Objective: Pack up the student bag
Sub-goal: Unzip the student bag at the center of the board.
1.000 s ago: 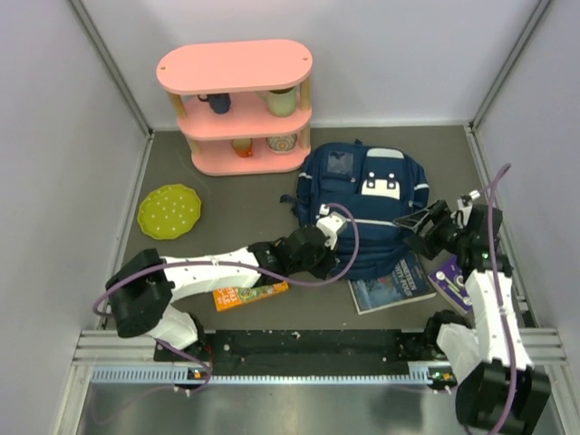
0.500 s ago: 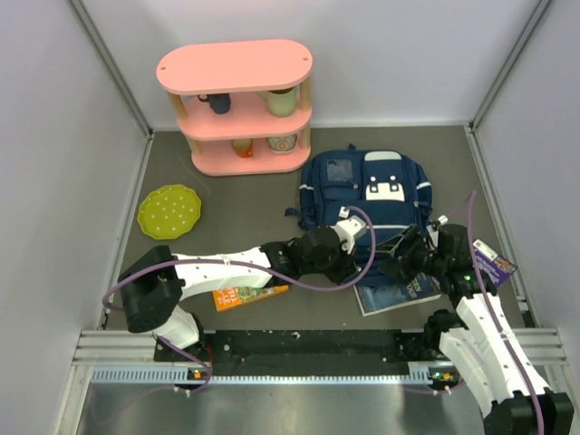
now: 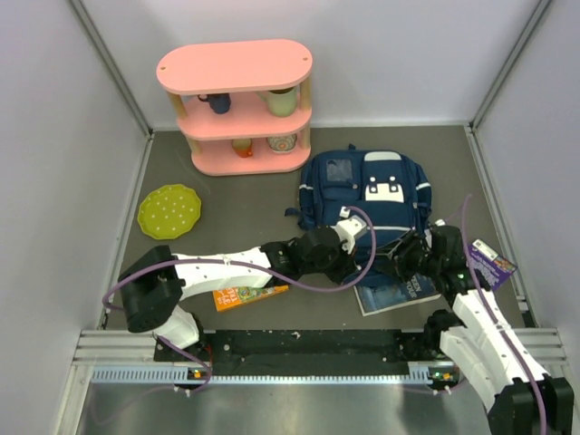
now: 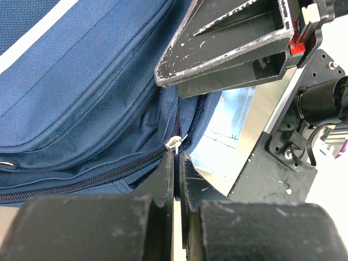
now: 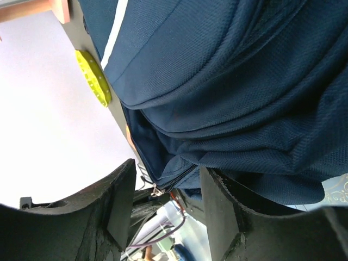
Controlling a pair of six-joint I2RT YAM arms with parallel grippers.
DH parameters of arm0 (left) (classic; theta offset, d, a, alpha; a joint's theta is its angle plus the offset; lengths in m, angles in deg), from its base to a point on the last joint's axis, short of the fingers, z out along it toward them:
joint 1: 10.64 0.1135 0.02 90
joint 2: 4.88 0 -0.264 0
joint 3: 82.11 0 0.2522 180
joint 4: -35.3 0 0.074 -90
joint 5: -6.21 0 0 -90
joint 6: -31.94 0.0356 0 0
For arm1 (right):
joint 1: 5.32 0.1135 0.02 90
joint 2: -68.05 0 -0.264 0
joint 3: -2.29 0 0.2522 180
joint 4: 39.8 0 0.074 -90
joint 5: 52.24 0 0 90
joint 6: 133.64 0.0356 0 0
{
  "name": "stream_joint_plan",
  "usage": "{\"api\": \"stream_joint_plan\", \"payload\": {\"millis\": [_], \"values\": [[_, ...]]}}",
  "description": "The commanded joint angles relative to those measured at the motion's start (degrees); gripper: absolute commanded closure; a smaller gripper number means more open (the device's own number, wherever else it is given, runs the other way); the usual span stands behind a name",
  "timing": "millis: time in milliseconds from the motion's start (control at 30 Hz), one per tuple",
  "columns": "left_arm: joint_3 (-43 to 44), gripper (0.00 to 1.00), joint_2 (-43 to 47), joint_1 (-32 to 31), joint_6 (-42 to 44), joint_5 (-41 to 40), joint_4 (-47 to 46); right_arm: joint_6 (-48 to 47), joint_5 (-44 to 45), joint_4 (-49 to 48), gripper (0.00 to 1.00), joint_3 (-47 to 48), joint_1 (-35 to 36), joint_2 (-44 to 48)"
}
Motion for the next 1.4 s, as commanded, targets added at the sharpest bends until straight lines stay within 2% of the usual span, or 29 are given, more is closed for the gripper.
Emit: {"api": "stream_joint_plan", "payload": {"millis": [0, 100, 267, 300, 333, 367, 400, 667, 800, 833, 900, 1133, 1267, 1367], "values": [[2.81, 1.00, 1.58, -0.89, 0.75, 3.98, -7.10, -1.21, 5.17, -0.44, 0.54, 1.31, 2.05, 1.00], [2.20, 1.00, 2.02, -1.15, 1.19, 4.94, -8.50, -2.00, 6.84, -1.06, 0.63, 1.39, 2.22, -0.04], [1.67, 1.00, 2.55, -1.41, 3.04, 7.23, -9.47, -2.88, 5.61, -5.98, 0.67, 2.01, 2.14, -6.36], [1.32, 1.00, 2.64, -1.41, 3.21, 8.01, -10.17, -3.23, 5.78, -6.42, 0.77, 2.27, 2.14, -7.07], [1.32, 1.00, 2.72, -1.50, 3.65, 8.28, -10.17, -3.41, 5.87, -6.77, 0.81, 2.71, 2.14, -7.60], [1.41, 1.00, 2.73, -1.59, 3.83, 8.63, -10.17, -3.58, 6.13, -7.21, 0.93, 2.89, 2.22, -8.39], [1.41, 1.00, 2.73, -1.68, 4.18, 9.16, -10.17, -3.67, 6.14, -7.65, 1.00, 3.06, 2.14, -8.66], [0.36, 1.00, 3.34, -1.77, 4.80, 7.59, -8.16, -7.27, 8.94, -6.34, 1.00, 6.31, 2.14, -8.40], [-1.66, 1.00, 5.27, -1.76, 6.47, -2.06, -1.23, -9.38, 12.02, -2.12, 1.00, 9.39, 2.14, -5.86], [-2.19, 1.00, 5.62, -1.42, 6.99, -8.00, 0.18, -9.91, 12.55, -1.59, 1.00, 9.74, 2.14, -5.33], [-3.69, 1.00, 6.24, -0.63, 7.09, -12.70, 4.91, -10.35, 12.82, -0.45, 1.00, 10.71, 2.14, -5.32], [-6.85, 1.00, 8.35, 8.32, 4.80, -18.24, 10.03, -11.14, 12.91, 1.05, 1.00, 10.19, 2.14, -3.48], [-4.23, 1.00, 4.84, 14.31, 3.04, -20.89, 12.85, -11.32, 11.77, 1.31, 1.00, 10.80, 2.14, -2.25], [-0.81, 1.00, 1.94, 16.43, 4.87, -18.18, 12.68, -11.93, 9.57, 0.53, 1.00, 11.85, 2.14, -2.95]]}}
